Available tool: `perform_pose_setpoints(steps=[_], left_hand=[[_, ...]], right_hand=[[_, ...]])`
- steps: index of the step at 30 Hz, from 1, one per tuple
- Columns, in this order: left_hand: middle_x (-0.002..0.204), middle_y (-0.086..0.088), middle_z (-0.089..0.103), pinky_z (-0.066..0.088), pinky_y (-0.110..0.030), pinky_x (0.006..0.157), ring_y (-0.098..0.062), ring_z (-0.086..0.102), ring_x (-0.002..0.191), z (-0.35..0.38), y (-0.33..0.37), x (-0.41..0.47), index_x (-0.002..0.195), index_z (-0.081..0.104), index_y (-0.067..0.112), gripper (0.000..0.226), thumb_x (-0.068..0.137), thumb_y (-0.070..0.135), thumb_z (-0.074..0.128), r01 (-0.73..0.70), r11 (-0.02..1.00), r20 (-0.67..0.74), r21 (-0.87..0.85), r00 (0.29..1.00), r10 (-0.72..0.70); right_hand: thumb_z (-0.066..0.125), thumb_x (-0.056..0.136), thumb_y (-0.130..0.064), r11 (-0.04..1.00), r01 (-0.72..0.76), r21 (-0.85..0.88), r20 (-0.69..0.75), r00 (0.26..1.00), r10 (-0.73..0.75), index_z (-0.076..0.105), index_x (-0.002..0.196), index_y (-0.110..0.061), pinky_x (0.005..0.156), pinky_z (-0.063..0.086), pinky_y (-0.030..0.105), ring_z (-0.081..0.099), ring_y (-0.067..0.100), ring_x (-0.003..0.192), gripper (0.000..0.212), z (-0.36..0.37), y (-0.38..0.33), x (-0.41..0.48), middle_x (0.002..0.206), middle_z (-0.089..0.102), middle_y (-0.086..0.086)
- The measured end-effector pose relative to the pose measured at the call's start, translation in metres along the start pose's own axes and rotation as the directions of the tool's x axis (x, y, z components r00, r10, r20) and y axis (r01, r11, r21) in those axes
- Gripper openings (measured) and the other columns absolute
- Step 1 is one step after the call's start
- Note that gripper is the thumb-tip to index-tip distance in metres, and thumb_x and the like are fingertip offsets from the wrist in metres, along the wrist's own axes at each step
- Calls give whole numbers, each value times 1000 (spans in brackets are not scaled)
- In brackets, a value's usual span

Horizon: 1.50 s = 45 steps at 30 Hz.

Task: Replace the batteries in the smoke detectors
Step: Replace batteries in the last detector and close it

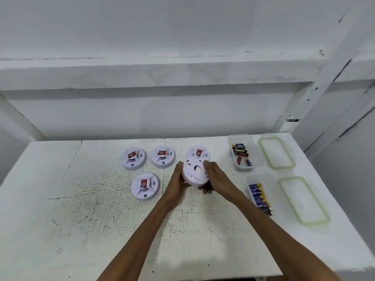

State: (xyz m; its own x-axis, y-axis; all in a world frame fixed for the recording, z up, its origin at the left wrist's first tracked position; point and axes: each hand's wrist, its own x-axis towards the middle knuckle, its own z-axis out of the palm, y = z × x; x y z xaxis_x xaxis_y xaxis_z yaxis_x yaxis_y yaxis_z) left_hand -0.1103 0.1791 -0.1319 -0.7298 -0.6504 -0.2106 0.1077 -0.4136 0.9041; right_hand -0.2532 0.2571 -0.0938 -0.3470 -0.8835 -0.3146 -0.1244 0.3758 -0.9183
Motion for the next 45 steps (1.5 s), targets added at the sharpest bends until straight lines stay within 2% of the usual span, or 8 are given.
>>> perform_pose_setpoints(steps=[3, 7, 13, 19, 24, 31, 38, 45], left_hand=[[118, -35, 64, 47, -48, 74, -43, 64, 85, 18, 1, 5, 137, 57, 2, 78, 104, 62, 21, 68, 924, -5, -376, 997, -75], [136, -26, 62, 59, -48, 86, -38, 70, 110, 17, 1, 11, 144, 52, 4, 66, 103, 54, 40, 73, 771, -85, -632, 983, -163], [132, -20, 66, 51, -48, 100, -34, 67, 114, 13, 0, 21, 118, 77, 12, 55, 100, 53, 44, 73, 753, -103, -654, 977, -184], [144, -21, 57, 58, -49, 94, -35, 60, 124, 1, -10, 30, 148, 50, 11, 59, 105, 50, 38, 79, 774, -108, -628, 976, -187], [141, -21, 60, 55, -50, 97, -34, 65, 119, -6, -14, 24, 147, 51, 9, 60, 105, 49, 36, 157, 807, -51, -569, 973, -225], [140, -22, 60, 54, -41, 100, -32, 63, 122, -5, -20, 32, 137, 60, 6, 57, 106, 47, 37, 134, 839, -91, -527, 973, -212], [142, -22, 58, 48, -42, 107, -32, 62, 124, 2, -26, 34, 141, 58, 4, 57, 107, 45, 37, 140, 834, -115, -534, 965, -235], [145, -25, 54, 29, -62, 116, -41, 54, 127, -17, -31, 32, 143, 54, 8, 58, 103, 49, 42, 159, 788, -123, -595, 951, -285]], right_hand=[[39, 100, -55, 985, -29, -168, -83, 996, 15, 33, 122, -14, 59, 55, 35, 66, 24, 66, 46, 7, -1, 4, 87, 72, 18], [66, 85, -49, 845, 171, -507, -239, 914, -328, 38, 132, -26, 76, 50, 31, 50, 17, 109, 59, 17, 0, 0, 129, 43, 0], [75, 74, -58, 807, 217, -549, -242, 883, -402, 56, 128, -26, 88, 45, 28, 34, 12, 120, 65, 23, -2, 1, 130, 40, -8], [67, 82, -56, 694, 285, -661, -101, 883, -459, 55, 132, -27, 92, 34, 36, 33, 16, 124, 60, 19, -1, 10, 131, 48, -6], [61, 88, -53, 525, 332, -784, 83, 894, -441, 49, 138, -16, 97, 38, 43, 38, 25, 124, 63, 11, -1, 9, 133, 47, 5], [72, 74, -50, 573, 269, -774, 12, 911, -412, 57, 125, -10, 84, 50, 37, 47, 24, 110, 67, 12, -9, 12, 120, 54, 7], [61, 65, -63, 566, 252, -785, 1, 914, -406, 56, 109, -10, 73, 43, 27, 50, 20, 97, 70, 9, -7, 18, 105, 55, 3], [76, 67, -56, 784, 65, -617, -208, 948, -242, 57, 114, -14, 76, 44, 27, 54, 15, 94, 66, -12, -14, 19, 108, 54, -1]])
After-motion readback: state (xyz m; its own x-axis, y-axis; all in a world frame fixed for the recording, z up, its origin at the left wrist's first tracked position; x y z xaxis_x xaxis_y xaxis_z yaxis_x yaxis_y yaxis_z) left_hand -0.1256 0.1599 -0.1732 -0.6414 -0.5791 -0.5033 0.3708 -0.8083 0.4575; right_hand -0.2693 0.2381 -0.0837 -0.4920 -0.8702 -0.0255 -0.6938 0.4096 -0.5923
